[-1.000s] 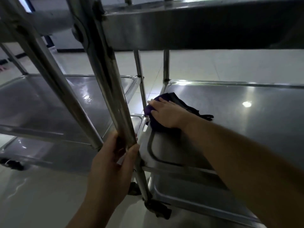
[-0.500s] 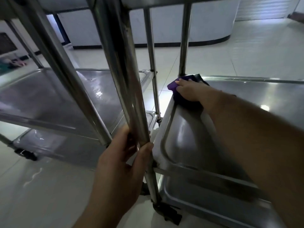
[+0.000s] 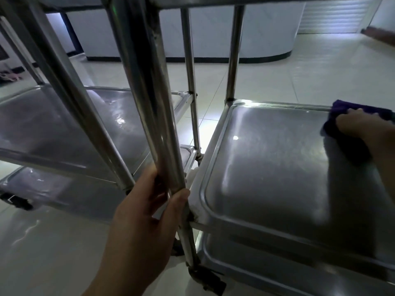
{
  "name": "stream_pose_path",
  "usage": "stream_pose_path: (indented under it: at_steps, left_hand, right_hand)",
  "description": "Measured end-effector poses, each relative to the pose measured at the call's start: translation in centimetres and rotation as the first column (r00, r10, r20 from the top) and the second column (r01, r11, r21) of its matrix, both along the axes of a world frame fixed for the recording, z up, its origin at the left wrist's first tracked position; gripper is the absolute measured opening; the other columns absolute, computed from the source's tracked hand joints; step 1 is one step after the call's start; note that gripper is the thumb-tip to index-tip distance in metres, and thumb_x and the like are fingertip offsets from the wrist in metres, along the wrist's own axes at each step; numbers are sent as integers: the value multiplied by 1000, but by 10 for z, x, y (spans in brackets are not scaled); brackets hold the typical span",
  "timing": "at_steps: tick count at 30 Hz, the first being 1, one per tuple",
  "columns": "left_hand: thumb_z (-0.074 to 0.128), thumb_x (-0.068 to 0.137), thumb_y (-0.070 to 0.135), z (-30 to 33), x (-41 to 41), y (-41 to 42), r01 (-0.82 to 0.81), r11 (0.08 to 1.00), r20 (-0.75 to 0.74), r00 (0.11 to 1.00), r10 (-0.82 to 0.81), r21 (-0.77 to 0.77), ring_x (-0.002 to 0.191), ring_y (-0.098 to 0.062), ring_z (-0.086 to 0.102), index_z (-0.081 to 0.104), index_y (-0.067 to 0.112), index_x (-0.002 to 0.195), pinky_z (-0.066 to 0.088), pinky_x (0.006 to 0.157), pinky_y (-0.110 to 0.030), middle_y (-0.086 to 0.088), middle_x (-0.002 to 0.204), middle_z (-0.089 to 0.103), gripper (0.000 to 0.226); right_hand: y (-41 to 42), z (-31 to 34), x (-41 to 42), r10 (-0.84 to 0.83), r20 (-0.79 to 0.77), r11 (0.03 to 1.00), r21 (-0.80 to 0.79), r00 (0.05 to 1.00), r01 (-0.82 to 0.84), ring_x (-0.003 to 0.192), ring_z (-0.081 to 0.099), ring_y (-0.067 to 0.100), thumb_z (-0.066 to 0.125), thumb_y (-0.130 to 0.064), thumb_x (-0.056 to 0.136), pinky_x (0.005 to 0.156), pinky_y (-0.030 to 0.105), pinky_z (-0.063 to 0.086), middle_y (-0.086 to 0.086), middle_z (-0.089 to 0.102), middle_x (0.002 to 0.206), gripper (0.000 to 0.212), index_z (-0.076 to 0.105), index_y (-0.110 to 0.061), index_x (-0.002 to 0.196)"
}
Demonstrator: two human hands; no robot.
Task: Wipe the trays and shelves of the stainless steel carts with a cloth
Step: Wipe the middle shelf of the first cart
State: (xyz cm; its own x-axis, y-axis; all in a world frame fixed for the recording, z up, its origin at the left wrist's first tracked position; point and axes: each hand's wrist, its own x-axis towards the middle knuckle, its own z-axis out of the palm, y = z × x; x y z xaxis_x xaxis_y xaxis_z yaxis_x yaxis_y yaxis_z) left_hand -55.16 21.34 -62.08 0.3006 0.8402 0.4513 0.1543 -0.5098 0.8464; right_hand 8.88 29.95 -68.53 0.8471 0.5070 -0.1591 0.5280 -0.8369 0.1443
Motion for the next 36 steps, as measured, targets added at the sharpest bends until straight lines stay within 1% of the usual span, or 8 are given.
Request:
stream_pose_path:
  at_steps: [2, 3, 6, 8, 15, 20, 27, 36]
  left_hand:
    - [66, 87, 40, -2, -2, 0, 6, 1000, 3, 1000, -6, -14, 108, -8, 72, 61, 42, 118, 58, 90, -28, 8, 111, 75, 32]
    - [63, 85, 43, -2, -3, 0, 3, 1000, -2, 1000, -3, -17, 108, -8, 72, 61, 43, 119, 58, 90, -30, 8, 112, 75, 34]
    - [62, 85, 45, -2, -4, 1, 9, 1000, -20, 1000, -9, -1, 108, -7, 72, 61, 42, 119, 59, 89, -31, 9, 114, 74, 34]
    - [62, 86, 43, -3, -3, 2, 13, 1000, -20, 1000, -12, 8, 108, -10, 72, 61, 38, 118, 59, 90, -31, 6, 113, 74, 33]
    - [68, 90, 27, -3, -4, 3, 16, 1000, -23, 1000, -15, 26, 111, -9, 71, 59, 50, 118, 57, 93, -25, 9, 111, 74, 38]
    - [68, 90, 26, -1, -4, 1, -8, 998, -57, 998, 12, 67, 108, -6, 72, 61, 40, 116, 56, 89, -19, 11, 109, 74, 31]
    - [61, 89, 40, 0, -4, 1, -2, 999, -61, 998, 6, 55, 108, -9, 72, 61, 34, 120, 58, 90, -24, 6, 110, 74, 31]
    - [65, 95, 37, 0, -1, -3, -35, 999, -74, 997, 35, -5, 107, 0, 71, 62, 23, 124, 57, 89, -20, 15, 110, 75, 32]
  right_hand:
    - [26, -17, 42, -69, -152, 997, 33, 986, 75, 148, 29, 44, 76, -85, 33, 117, 71, 18, 9, 36, 158, 133, 41, -26, 146]
    - [25, -3, 15, -23, -149, 1000, 13, 989, 25, 149, 28, 44, 70, -86, 34, 117, 70, 18, 8, 36, 159, 130, 45, -26, 146]
    - [29, 19, -65, 93, -123, 981, 183, 988, -69, 155, 13, 44, 29, -62, 87, 121, 67, 8, 7, 17, 170, 80, 31, -22, 156]
    - [38, 51, -159, 256, -95, 948, 219, 962, -231, 155, 14, 43, 15, -55, 92, 122, 66, 10, 6, 15, 171, 74, 28, -24, 158]
    - [86, 69, -303, 630, -118, 759, 303, 767, -576, 156, 15, 34, 24, -44, 107, 124, 58, 12, 3, 13, 172, 55, 18, -41, 162]
    - [115, 55, -321, 781, -158, 625, 210, 605, -752, 151, 26, 33, 29, -24, 109, 114, 66, 32, 2, 36, 160, 41, 57, -21, 138]
    - [82, 59, -252, 553, -72, 818, 238, 830, -524, 158, 8, 36, 23, -43, 106, 124, 63, 0, 8, 12, 172, 57, 24, -31, 162]
    - [-4, -9, 25, 107, -100, 988, 120, 989, -95, 146, 27, 48, 12, -69, 65, 114, 73, 22, 12, 30, 161, 95, 43, -29, 145]
